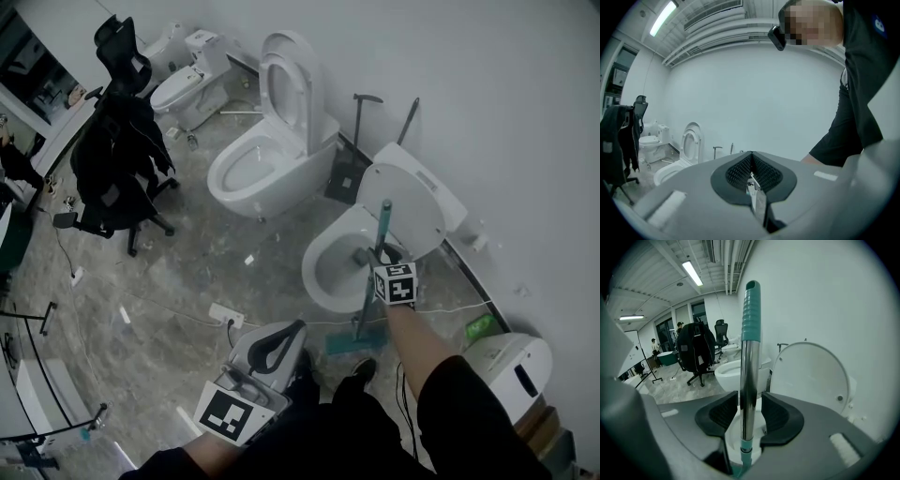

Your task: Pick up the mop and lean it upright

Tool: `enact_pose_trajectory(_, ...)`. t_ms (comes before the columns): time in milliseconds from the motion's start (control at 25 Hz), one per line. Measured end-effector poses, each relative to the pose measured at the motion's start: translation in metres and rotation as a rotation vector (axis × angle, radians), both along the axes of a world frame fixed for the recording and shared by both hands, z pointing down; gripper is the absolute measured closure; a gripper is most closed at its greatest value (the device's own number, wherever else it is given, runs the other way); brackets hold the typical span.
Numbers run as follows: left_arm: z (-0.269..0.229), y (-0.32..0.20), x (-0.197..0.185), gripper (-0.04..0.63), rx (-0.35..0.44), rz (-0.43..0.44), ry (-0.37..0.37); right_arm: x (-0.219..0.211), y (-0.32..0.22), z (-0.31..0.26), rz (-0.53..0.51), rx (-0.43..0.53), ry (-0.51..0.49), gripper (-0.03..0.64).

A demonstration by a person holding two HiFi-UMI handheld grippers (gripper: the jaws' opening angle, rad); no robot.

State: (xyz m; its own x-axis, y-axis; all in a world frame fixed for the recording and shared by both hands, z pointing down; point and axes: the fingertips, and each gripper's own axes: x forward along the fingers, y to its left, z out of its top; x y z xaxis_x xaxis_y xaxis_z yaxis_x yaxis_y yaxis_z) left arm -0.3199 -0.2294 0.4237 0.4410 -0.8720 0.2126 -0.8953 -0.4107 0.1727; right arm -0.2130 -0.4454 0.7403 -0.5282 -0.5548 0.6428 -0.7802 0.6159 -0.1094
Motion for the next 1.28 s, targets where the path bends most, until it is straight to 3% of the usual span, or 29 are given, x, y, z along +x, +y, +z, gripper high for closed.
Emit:
enact_pose_trajectory(280,0.007,0.015,-0.012,0.581,-0.031,-0.019,-0.019,-0.004,-0.005,0.018,0.016,-0.011,0.024,0.520)
enact_pose_trajectory(560,0.009,0.025,-0.020,0.581,-0.034,-0.019,-0.010,-0.006,0.003,0.014,0.033,-0.001,0.014,0.526)
enact_pose_trajectory(960,-0.016,0.028,-0.015,0.581,0.041,0.043,0.045,0.013,0.078,-0.018,0.077,0.033,-0.019,0.529)
enact_pose_trajectory(1280,-0.031,0.040,-0.003,0.581,0.108,0.155,0.089,0.043,0.143,-0.037,0.122,0.056,0.000,0.529)
